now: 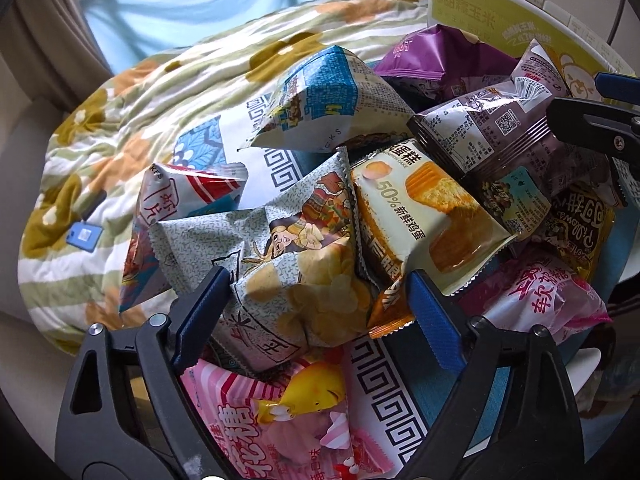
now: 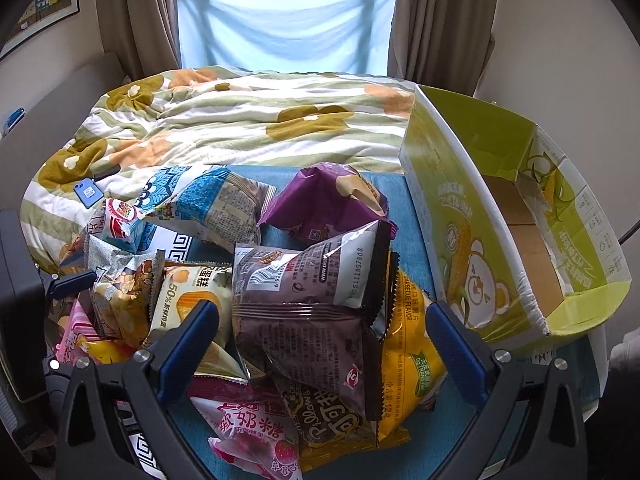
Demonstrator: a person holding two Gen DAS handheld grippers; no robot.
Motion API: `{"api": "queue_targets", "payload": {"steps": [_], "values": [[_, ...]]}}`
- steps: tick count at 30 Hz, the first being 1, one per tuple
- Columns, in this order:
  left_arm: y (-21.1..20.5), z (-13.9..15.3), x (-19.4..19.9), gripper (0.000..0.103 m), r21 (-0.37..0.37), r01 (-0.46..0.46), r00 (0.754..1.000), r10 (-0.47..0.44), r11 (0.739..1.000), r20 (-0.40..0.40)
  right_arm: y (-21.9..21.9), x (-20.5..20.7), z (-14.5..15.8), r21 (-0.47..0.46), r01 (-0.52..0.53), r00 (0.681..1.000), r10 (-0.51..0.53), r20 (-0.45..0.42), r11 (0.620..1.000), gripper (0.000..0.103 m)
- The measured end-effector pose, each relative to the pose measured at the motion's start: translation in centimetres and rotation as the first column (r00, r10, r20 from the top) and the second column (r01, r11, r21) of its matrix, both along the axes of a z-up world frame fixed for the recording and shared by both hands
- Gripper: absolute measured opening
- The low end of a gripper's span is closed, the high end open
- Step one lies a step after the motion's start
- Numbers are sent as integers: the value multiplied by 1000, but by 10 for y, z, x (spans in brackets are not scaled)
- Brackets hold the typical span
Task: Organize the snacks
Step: 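Move both grippers down toward the heap of snack bags, then grasp the grey-green chip bag with the left gripper while the right grasps the brown-purple bag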
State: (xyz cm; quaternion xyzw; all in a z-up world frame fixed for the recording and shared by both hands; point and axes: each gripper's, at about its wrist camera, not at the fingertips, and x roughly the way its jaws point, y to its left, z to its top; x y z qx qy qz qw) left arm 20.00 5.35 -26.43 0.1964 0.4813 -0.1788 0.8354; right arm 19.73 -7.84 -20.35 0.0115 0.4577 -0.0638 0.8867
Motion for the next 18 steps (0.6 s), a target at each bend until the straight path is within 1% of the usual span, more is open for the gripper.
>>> {"api": "queue_targets", "payload": {"steps": [2, 3, 5, 9, 11, 18], "values": [[4, 1, 4, 72, -4, -9, 1000, 9, 1000, -3, 0, 1, 0, -3, -3, 1000, 3, 3, 1000, 103], [6, 1, 5, 69, -6, -14, 1000, 14, 1000, -4, 0, 2, 0, -2, -4, 1000, 4, 1, 1000, 103], [8, 3, 6, 46, 14, -28, 1000, 28, 999, 12, -1, 3, -1, -3, -3, 1000, 3, 1, 1000, 103], [15, 5, 13, 45, -23, -41, 999, 41, 999, -15, -1, 7, -6, -12, -10, 1000, 10, -15, 1000, 103], [14, 5, 12, 45, -18, -37, 999, 37, 999, -12, 0, 10, -9, -24, -19, 1000, 19, -25, 1000, 103], [17, 8, 13, 42, -44, -52, 998, 51, 998, -24, 5, 25, -24, -111, -59, 996, 52, -66, 992, 103]]}}
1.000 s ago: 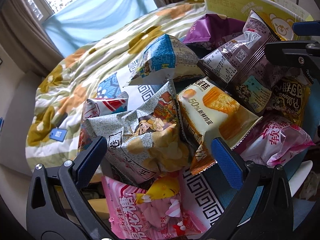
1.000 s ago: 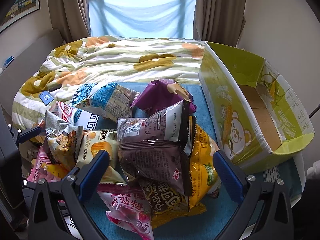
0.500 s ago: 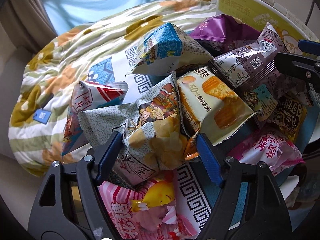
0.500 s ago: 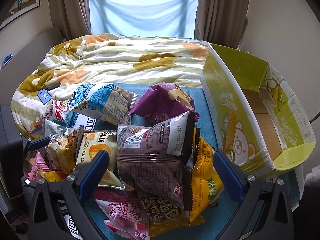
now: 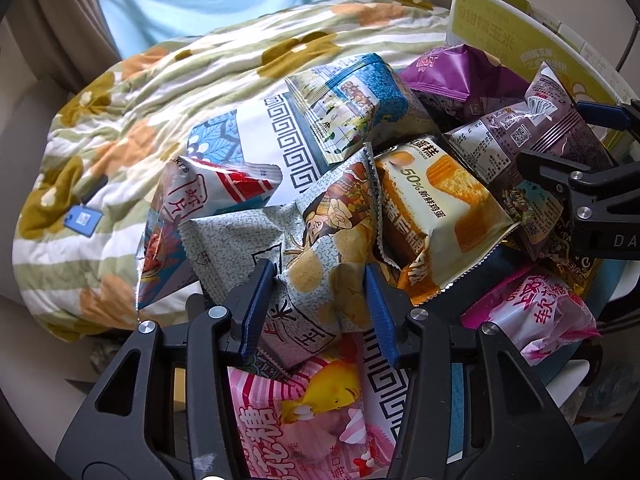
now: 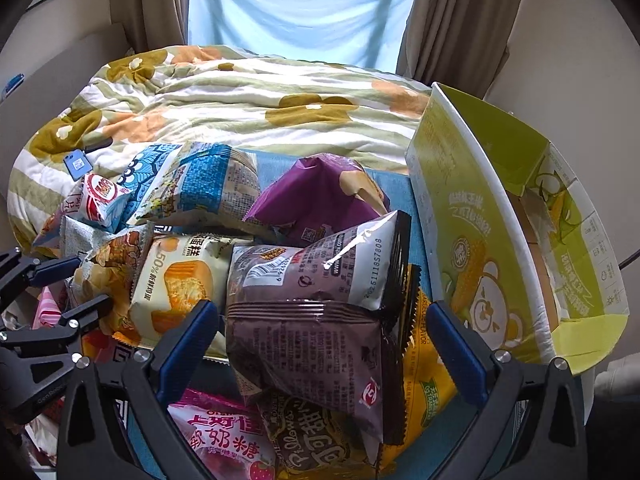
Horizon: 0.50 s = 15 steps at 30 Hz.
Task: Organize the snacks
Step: 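Grasp the grey-green chip bag with the left gripper while the right grasps the brown-purple bag, then carry both bags to the yellow box and open the left gripper over it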
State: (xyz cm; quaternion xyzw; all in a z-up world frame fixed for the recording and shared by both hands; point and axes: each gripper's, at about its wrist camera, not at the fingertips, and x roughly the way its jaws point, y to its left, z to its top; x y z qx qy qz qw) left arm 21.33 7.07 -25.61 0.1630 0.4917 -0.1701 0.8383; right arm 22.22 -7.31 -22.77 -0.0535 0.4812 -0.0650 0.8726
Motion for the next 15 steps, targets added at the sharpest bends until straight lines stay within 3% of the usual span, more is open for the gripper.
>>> {"api": "queue_targets", "payload": {"steps": [2, 6, 9, 15], "values": [[1, 1, 0, 40, -4, -3, 1000, 3, 1000, -2, 1, 4, -4, -7, -13, 1000, 13, -9, 1000, 102], [3, 3, 2, 39, -19, -9, 1000, 9, 1000, -13, 5, 4, -4, -17, -51, 999, 51, -5, 999, 79], [3, 4, 2, 38, -25, -10, 1000, 10, 1000, -19, 7, 2, -3, -13, -62, 998, 62, -12, 998, 71], [9, 18, -2, 38, -34, -29, 1000, 29, 999, -10, 3, -7, 7, 8, -47, 999, 47, 8, 999, 68]]}}
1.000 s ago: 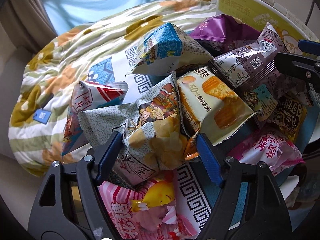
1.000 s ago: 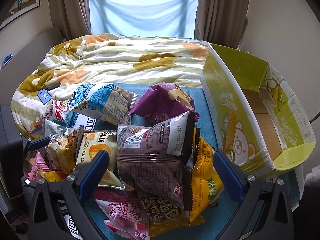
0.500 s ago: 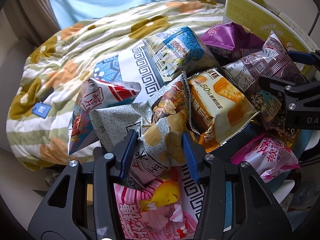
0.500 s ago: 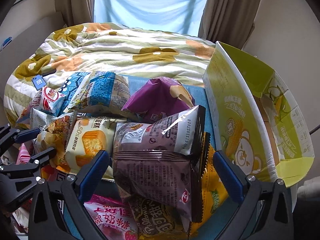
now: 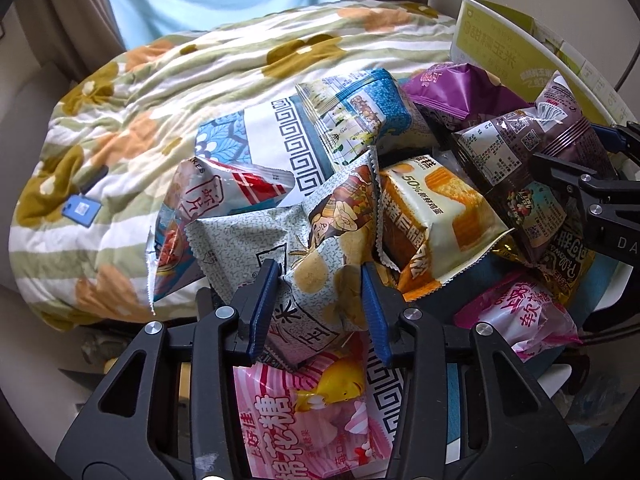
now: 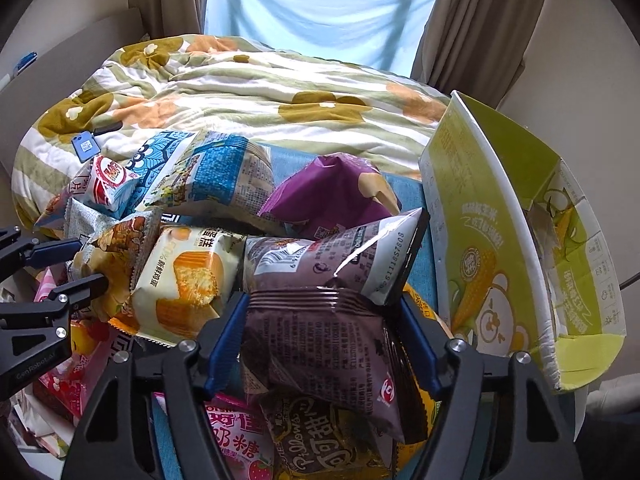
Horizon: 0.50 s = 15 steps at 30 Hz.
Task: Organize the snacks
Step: 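Carry both bags to the yellow box and open the left gripper over it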
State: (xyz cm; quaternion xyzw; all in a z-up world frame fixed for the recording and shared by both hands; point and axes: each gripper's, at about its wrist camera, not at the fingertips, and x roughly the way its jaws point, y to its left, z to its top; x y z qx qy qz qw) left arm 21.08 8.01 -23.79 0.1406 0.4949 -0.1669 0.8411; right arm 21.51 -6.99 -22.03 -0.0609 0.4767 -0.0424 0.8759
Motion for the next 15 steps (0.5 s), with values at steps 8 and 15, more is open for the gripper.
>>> {"api": "queue_targets", "payload": {"steps": [8, 15], "values": [[0, 31, -11, 38, 0, -16, 998, 16, 1000, 60, -5, -12, 24, 29, 16, 999, -17, 44, 999, 68], [-9, 69, -27, 38, -21, 6, 992, -4, 1000, 123, -6, -27, 50, 52, 17, 995, -22, 96, 999, 68]]}}
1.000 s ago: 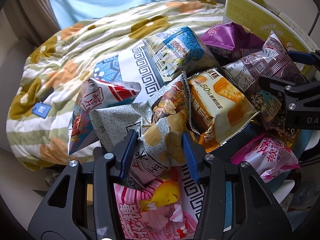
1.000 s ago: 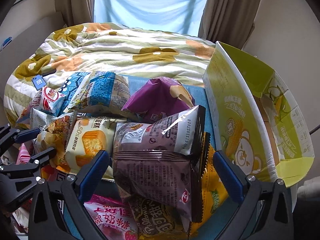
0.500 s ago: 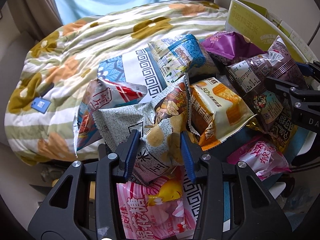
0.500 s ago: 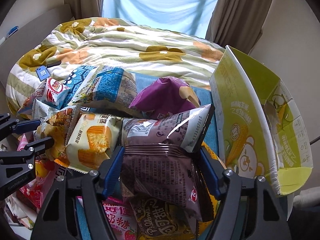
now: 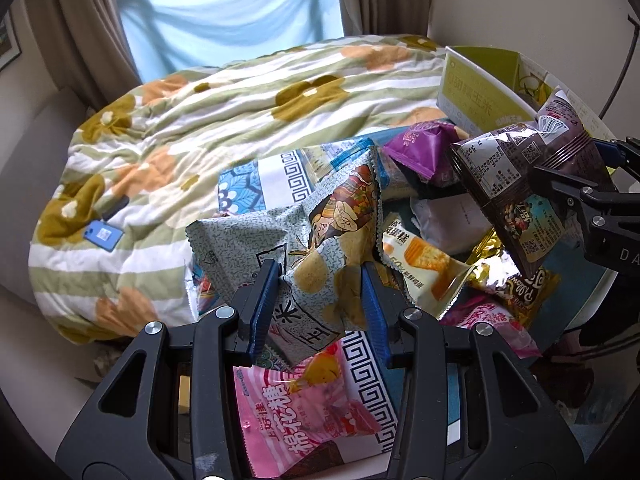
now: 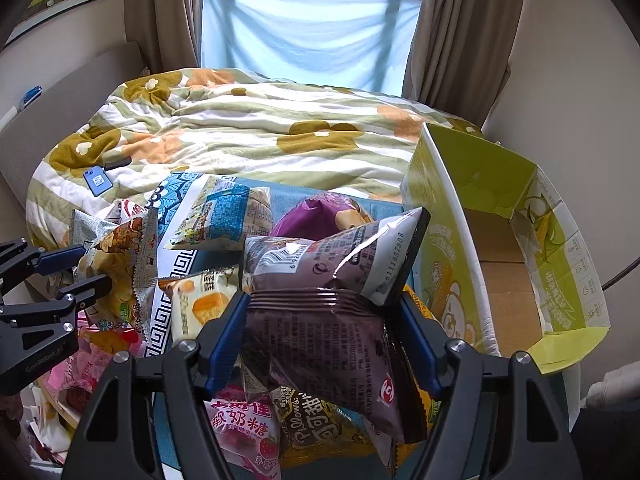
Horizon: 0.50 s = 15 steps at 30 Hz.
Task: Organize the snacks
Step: 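Carry both bags to the yellow box and open the left gripper over it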
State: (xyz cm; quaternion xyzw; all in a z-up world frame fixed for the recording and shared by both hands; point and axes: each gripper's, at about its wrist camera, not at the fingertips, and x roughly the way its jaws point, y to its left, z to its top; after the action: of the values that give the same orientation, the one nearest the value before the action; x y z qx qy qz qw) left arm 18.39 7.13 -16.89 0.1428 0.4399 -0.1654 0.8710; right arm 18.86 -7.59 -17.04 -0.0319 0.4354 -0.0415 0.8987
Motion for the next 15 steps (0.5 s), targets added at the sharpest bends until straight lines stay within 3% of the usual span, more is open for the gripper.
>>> {"api": "queue_targets", "payload": {"steps": [9, 15], "values": [[-46, 59, -5, 38, -53, 95, 988, -88, 994, 123, -18, -20, 53, 79, 19, 997, -25, 77, 997, 68], [-92, 89, 0, 38, -68, 73, 981, -59, 995, 185, -51, -28, 84, 145, -8, 991, -12, 131, 989, 68]]}}
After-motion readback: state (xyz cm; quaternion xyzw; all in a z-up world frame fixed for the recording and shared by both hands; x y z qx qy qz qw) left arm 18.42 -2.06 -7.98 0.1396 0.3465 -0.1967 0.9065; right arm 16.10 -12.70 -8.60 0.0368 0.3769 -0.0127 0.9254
